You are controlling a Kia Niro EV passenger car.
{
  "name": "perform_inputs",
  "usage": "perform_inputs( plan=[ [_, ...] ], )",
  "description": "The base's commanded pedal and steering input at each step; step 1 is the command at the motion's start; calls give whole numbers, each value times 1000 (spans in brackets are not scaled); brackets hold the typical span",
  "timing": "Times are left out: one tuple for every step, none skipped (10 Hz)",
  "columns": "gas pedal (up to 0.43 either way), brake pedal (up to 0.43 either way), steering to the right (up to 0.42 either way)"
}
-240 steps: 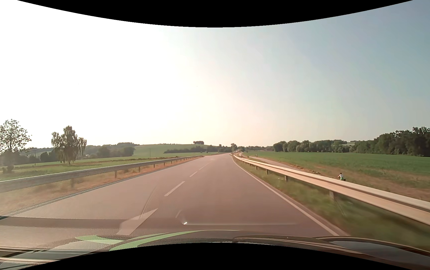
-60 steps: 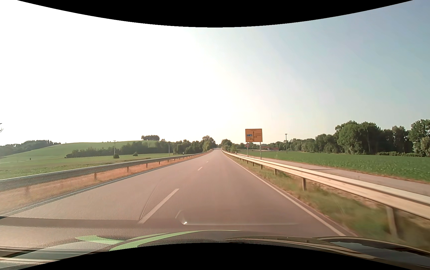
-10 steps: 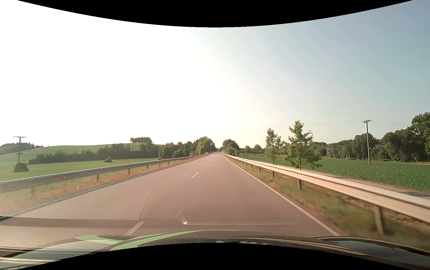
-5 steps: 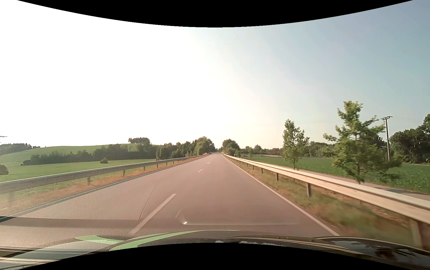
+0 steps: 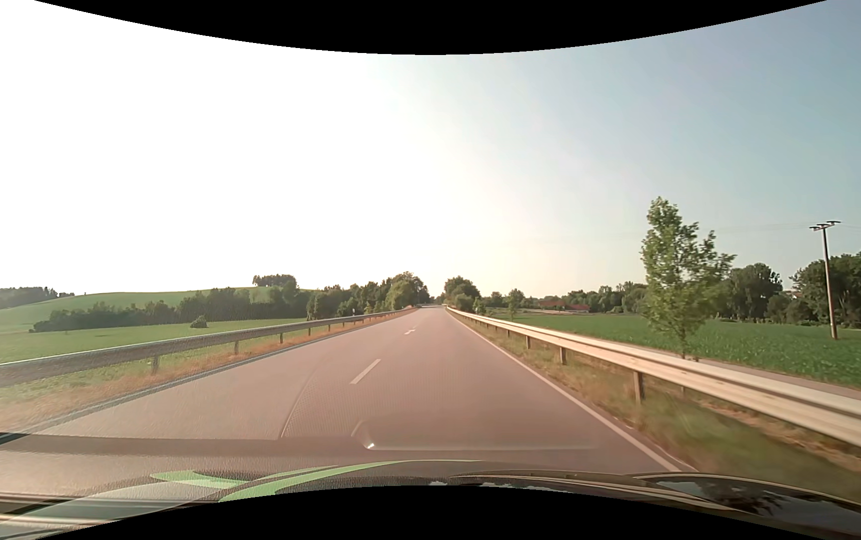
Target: Follow the waypoints while adhering to traffic rules and regulations
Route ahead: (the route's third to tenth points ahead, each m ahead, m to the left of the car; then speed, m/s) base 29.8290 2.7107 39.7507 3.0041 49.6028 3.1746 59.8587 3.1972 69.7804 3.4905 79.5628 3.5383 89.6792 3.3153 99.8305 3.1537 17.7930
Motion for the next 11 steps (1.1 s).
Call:
perform_inputs(
  plan=[
    [177,0,-1],
    [177,0,-1],
    [177,0,-1],
    [177,0,-1],
    [177,0,-1],
    [177,0,-1],
    [177,0,-1],
    [177,0,-1],
    [177,0,-2],
    [177,0,-2],
    [177,0,-1]
  ],
)
